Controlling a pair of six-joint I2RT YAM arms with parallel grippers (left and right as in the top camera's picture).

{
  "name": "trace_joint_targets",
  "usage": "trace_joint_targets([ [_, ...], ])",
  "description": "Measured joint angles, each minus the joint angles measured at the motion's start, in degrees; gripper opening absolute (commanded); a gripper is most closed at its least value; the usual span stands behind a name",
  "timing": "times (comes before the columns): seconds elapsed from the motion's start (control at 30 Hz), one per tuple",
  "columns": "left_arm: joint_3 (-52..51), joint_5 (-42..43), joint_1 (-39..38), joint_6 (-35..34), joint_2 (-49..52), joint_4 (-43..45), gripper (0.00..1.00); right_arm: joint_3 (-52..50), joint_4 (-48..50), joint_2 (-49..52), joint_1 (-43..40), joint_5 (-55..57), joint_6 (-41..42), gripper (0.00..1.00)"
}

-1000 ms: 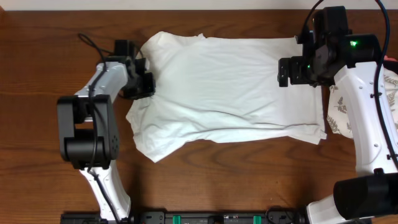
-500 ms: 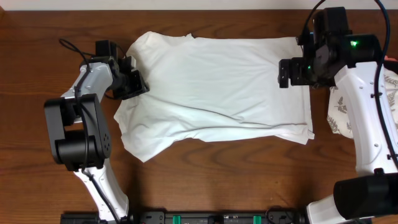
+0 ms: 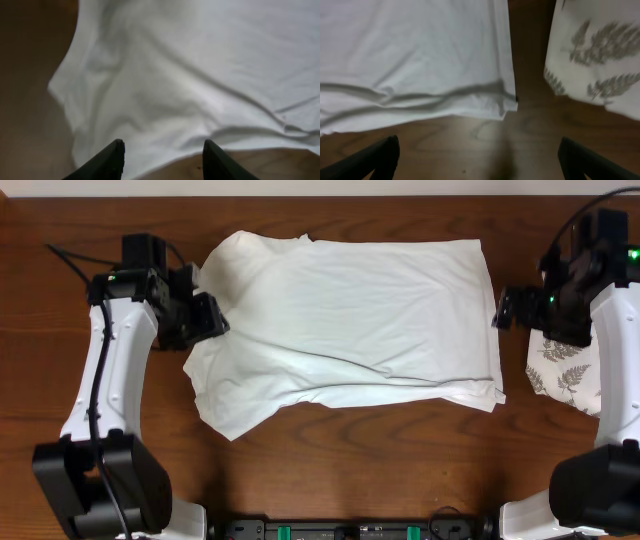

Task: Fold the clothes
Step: 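Move both grippers down to the T-shirt's bottom corners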

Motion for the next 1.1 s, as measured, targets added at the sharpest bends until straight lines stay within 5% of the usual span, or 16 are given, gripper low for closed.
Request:
trace_joint_targets([
  [0.2,-1.1,-2.3,-0.2,-2.5,0.3,-5.4,0.50,-11.6,5.4,0.0,-1.3,-0.6,0.0,0.99],
  [0.8,-26.0,-1.4,-0.8,-3.1,-15.5,-1.4,0.50,-36.1,26.6,0.0,-3.8,-9.8,-1.0,0.99],
  [1.1,-26.6,1.8,-0.8,-3.1,-16.8,-1.8,0.50,-37.6,30.1,0.0,-3.8,-11.0,-2.5,0.84],
])
